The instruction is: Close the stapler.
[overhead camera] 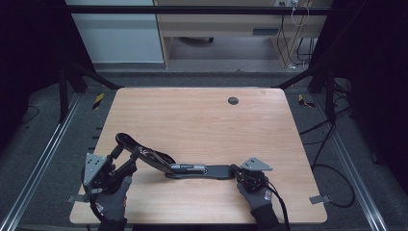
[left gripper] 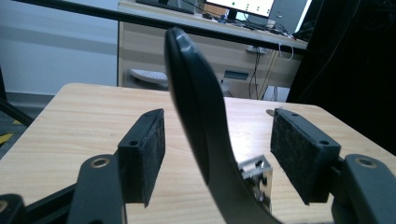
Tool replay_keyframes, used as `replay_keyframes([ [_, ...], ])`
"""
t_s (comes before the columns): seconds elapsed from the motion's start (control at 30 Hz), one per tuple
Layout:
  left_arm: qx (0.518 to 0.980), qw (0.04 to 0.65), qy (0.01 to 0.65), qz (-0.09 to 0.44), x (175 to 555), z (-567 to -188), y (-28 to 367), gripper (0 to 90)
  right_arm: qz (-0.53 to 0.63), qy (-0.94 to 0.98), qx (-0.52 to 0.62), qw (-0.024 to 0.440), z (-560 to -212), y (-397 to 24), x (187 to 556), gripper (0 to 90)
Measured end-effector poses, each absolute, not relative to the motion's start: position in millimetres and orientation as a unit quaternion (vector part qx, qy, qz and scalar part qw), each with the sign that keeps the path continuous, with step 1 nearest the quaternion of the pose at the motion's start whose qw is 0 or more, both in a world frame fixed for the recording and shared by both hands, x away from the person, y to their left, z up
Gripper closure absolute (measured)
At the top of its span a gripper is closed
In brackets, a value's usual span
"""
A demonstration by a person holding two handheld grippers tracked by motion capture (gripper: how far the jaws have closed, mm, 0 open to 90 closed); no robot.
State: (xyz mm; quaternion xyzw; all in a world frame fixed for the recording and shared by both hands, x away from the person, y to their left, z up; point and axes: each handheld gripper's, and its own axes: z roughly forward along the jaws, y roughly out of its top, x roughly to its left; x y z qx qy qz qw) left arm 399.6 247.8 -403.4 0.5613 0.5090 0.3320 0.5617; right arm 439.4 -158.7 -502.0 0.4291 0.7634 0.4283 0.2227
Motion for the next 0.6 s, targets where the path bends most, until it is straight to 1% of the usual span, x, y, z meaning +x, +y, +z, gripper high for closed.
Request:
replay_keyframes([
  [0.13, 0.558, 0.561, 0.511, 0.335, 405, -401, 246, 36.6, 0.426, 0.762, 0.43, 0.229, -503, -157, 438, 90.0],
  [0.4, 0.557, 0.554, 0.522, 0.332, 410, -405, 245, 44.0, 0.438, 0.758, 0.432, 0.218, -502, -155, 434, 90.0],
  [0.6, 0.558, 0.55, 0.528, 0.328, 413, -410, 243, 46.9, 0.44, 0.762, 0.425, 0.211, -505, -151, 434, 90.0],
])
